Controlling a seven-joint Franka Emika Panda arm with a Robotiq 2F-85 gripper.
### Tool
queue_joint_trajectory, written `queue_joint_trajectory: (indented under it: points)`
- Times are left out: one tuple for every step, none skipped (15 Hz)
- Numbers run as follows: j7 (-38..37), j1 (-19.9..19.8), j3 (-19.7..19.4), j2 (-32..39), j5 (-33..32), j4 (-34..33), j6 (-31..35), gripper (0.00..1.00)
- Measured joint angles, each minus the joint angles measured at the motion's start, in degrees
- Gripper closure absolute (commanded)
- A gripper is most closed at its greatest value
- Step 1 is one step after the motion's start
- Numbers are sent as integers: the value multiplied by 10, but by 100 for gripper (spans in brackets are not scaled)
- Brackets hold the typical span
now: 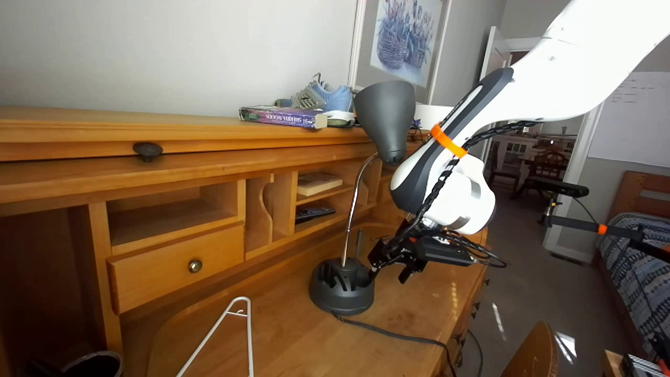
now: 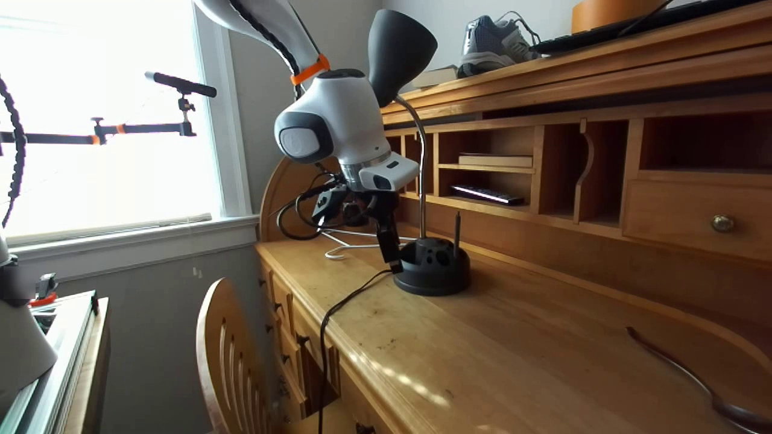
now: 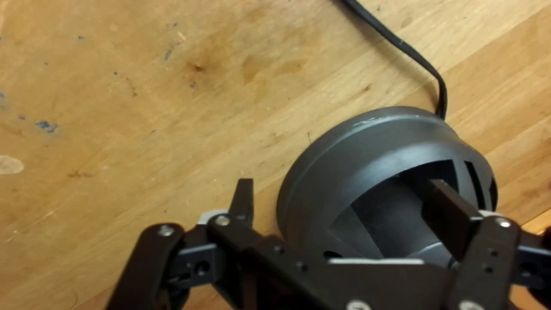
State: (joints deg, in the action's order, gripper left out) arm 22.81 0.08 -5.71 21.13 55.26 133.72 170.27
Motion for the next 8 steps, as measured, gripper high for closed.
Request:
queue_joint_trajectory:
  points:
    - [11, -7, 7, 8, 10, -7, 5, 0]
    - [22, -15, 15, 16, 22, -14, 11, 0]
    - [32, -22, 22, 24, 33, -20, 19, 0]
    - [43, -30, 31, 32, 44, -27, 26, 0]
    - [52, -37, 39, 40, 55, -35, 33, 0]
    - [61, -44, 47, 49, 63, -42, 40, 6]
    - [69, -50, 54, 57, 69, -49, 46, 16]
    - [75, -56, 59, 64, 72, -55, 52, 3]
